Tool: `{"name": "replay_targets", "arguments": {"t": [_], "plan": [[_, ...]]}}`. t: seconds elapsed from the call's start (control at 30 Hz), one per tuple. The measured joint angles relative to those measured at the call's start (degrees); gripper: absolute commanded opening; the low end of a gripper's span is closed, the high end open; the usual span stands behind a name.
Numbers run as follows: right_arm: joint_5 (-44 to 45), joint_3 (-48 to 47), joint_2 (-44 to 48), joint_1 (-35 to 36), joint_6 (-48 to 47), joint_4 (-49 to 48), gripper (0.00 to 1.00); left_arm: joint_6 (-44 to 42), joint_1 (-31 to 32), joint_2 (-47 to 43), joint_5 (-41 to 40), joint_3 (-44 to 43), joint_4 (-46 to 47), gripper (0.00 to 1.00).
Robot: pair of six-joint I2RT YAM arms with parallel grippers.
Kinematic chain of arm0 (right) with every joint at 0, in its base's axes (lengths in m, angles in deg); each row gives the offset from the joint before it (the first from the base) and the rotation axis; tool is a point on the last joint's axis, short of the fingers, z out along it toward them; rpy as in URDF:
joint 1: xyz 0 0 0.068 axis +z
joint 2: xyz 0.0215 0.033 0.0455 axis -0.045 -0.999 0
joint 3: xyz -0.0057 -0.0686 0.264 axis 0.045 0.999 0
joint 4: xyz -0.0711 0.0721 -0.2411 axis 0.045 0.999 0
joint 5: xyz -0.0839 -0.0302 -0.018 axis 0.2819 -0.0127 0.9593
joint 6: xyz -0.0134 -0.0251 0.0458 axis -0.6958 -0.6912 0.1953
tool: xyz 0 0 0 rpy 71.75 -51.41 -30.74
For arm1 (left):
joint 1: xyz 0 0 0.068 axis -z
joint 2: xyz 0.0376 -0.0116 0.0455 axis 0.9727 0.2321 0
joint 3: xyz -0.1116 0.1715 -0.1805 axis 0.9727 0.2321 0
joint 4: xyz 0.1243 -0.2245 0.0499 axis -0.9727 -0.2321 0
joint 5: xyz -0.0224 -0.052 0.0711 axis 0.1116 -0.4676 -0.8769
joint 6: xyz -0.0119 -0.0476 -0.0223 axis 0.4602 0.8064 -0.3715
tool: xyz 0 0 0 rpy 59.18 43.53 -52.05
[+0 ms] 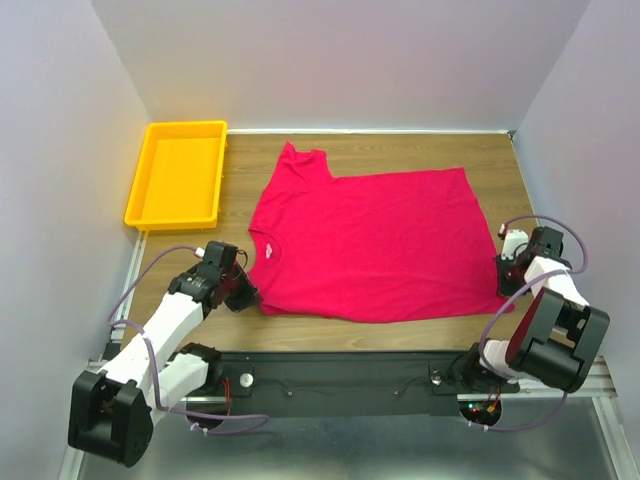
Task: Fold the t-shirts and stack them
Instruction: Flatten the tshirt out
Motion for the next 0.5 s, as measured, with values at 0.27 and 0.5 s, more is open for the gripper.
{"name": "replay_targets", "arguments": {"t": [0.27,0.5], "plan": [[5.84,3.32,8.04,-0.57,-5.14,5.05,0.04,-0.33,0.33,-2.21,2.34,-1.29,-6.93,0.00],[8.41,3.34,12.39,-0.63,-7.72,9.18,0.69,-3.91,0.48,-3.23,4.61,-6.54,-10.84,0.40]]}}
